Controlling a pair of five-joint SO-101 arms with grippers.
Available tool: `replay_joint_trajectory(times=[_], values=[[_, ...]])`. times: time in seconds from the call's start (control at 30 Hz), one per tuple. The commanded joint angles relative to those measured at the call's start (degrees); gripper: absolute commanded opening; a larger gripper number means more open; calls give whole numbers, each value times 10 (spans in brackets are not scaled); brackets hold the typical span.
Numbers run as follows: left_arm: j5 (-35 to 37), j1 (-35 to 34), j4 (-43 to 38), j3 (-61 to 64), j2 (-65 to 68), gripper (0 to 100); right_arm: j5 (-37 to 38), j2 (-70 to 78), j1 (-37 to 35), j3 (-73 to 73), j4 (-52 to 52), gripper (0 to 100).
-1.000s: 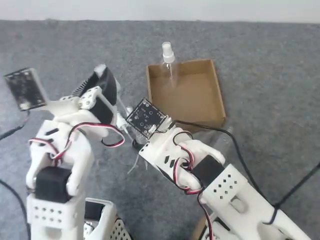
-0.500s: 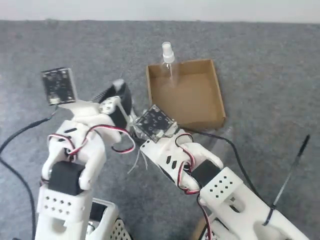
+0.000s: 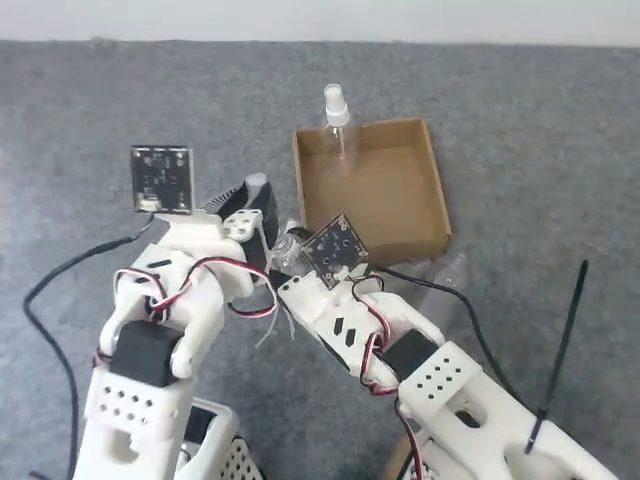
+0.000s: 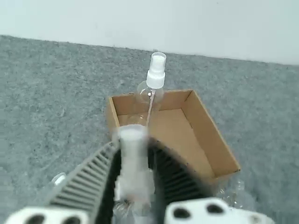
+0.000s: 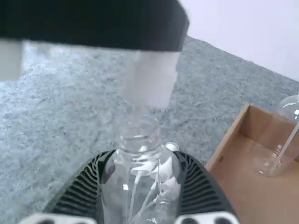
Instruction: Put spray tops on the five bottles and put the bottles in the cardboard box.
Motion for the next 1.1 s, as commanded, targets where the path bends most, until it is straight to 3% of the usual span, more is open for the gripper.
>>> replay_joint_trajectory(times=[0.0, 0.3, 0.47, 0.67, 1.07], values=[[-25, 5, 1, -2, -7, 16, -7, -22, 6, -7, -16, 6], [-39, 37, 2, -9, -9, 17, -7, -22, 6, -7, -13, 6], [-43, -43, 3, -73, -9, 24, -7, -22, 6, -6, -13, 6], [-44, -75, -20, -121, -1, 156, -7, -22, 6, -6, -13, 6], [-77, -77, -68, -27, -1, 158, -7, -22, 4, 5, -14, 6]])
